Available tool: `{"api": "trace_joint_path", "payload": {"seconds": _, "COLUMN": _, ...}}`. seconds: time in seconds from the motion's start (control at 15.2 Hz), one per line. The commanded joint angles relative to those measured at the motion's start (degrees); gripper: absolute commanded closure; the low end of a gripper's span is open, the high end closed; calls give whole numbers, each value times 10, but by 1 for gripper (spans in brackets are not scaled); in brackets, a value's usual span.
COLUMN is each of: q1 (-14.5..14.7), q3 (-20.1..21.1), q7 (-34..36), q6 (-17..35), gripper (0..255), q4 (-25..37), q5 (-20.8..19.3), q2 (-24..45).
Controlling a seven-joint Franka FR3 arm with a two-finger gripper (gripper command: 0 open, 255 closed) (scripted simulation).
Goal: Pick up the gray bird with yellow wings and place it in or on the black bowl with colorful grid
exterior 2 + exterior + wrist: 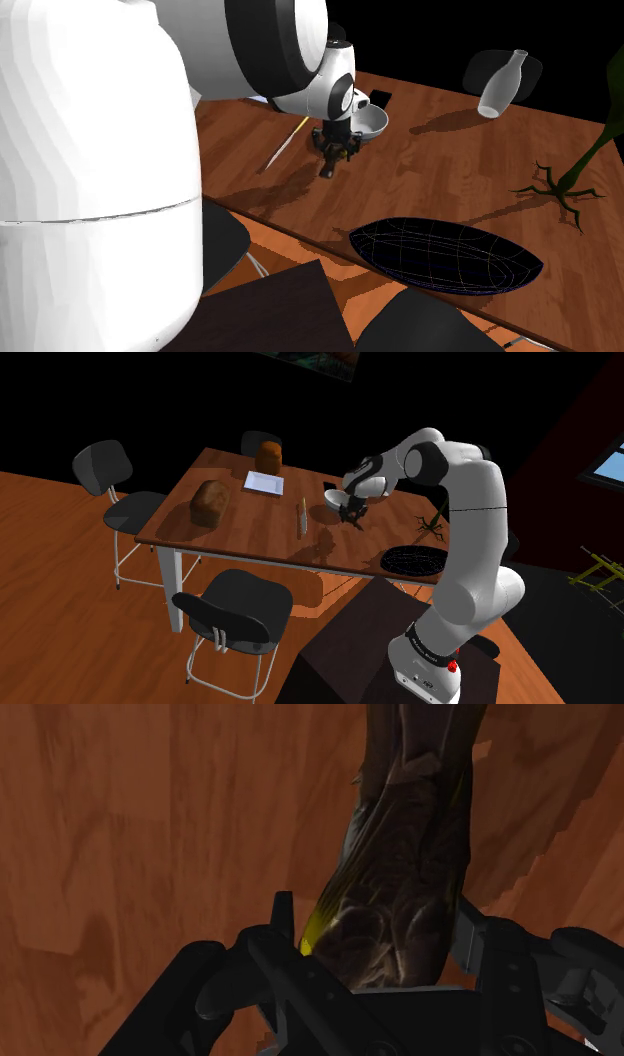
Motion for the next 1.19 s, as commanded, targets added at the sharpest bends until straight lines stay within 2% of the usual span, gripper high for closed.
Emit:
{"api": "trace_joint_path", "payload": {"seconds": 0.0, "q1": 3, "q3": -3, "q7": 2, "q6": -10, "gripper": 255, "q4": -3, "q5": -3, "q2": -13}}
{"api": "trace_joint_path", "payload": {"seconds": 0.99, "q1": 16, "q3": -21, "q7": 12, "q6": -88, "gripper": 255, "q4": 0, "q5": -25, "q2": -89}}
{"api": "trace_joint_path", "payload": {"seconds": 1.12, "q1": 6, "q3": -27, "q7": -8, "q6": -71, "gripper": 255, "q4": -40, "q5": -27, "q2": -113}}
